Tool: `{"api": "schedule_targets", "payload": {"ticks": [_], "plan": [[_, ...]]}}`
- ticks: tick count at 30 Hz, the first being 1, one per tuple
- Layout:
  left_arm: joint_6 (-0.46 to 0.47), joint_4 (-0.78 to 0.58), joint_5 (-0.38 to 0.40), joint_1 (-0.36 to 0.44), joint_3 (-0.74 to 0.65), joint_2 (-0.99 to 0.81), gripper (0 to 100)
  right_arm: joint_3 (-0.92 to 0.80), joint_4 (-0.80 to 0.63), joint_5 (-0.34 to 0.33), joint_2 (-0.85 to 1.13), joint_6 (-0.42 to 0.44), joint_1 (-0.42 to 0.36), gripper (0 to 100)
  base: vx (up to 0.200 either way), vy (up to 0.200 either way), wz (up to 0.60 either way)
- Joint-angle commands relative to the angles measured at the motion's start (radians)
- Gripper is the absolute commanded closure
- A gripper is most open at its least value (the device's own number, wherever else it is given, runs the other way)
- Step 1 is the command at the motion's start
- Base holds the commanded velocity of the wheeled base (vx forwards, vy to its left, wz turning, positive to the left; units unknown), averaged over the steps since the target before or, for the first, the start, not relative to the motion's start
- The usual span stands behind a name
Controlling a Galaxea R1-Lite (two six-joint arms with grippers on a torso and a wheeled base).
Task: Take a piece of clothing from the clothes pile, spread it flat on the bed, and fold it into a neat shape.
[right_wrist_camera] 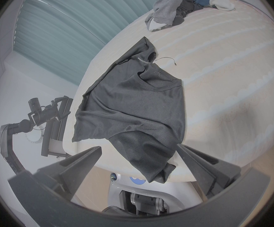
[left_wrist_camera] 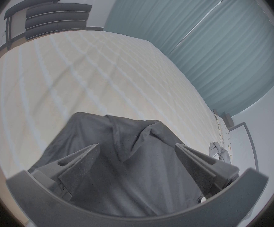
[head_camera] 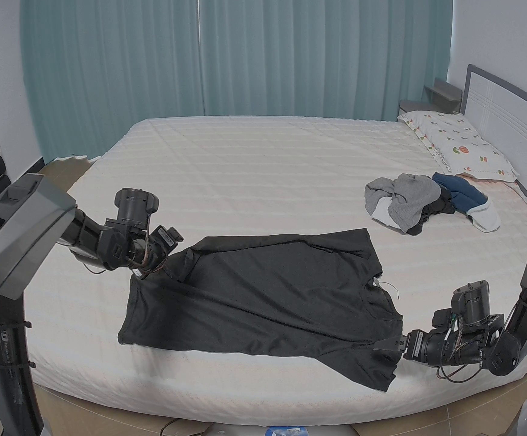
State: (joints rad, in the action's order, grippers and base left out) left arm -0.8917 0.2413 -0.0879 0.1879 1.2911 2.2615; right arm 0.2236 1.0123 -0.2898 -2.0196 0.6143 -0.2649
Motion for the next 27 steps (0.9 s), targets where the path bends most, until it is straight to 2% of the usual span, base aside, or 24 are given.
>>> {"api": "schedule_targets", "payload": {"ticks": [1, 8, 16, 23, 24, 27], "plan": [[0.004, -0.014, -0.004, 0.031, 0.157, 0.162, 0, -0.007, 0.000, 0.001, 0.010, 0.001, -0.019, 0, 0.000, 0.000, 0.00], [0.079, -0.045, -0.012, 0.051, 0.267, 0.240, 0, -0.012, 0.000, 0.001, 0.012, 0.001, -0.025, 0, 0.000, 0.000, 0.00], [0.237, -0.042, -0.085, 0.054, 0.335, 0.302, 0, -0.010, 0.002, 0.001, 0.010, 0.001, -0.025, 0, 0.000, 0.000, 0.00], [0.267, -0.046, -0.095, 0.054, 0.356, 0.311, 0, -0.010, 0.002, 0.001, 0.010, 0.001, -0.025, 0, 0.000, 0.000, 0.00], [0.270, -0.046, -0.095, 0.054, 0.358, 0.316, 100, -0.010, 0.000, 0.001, 0.012, 0.001, -0.025, 0, 0.000, 0.000, 0.00], [0.295, -0.046, -0.095, 0.054, 0.359, 0.323, 100, -0.010, 0.002, 0.001, 0.012, 0.001, -0.023, 0, 0.000, 0.000, 0.00]]}}
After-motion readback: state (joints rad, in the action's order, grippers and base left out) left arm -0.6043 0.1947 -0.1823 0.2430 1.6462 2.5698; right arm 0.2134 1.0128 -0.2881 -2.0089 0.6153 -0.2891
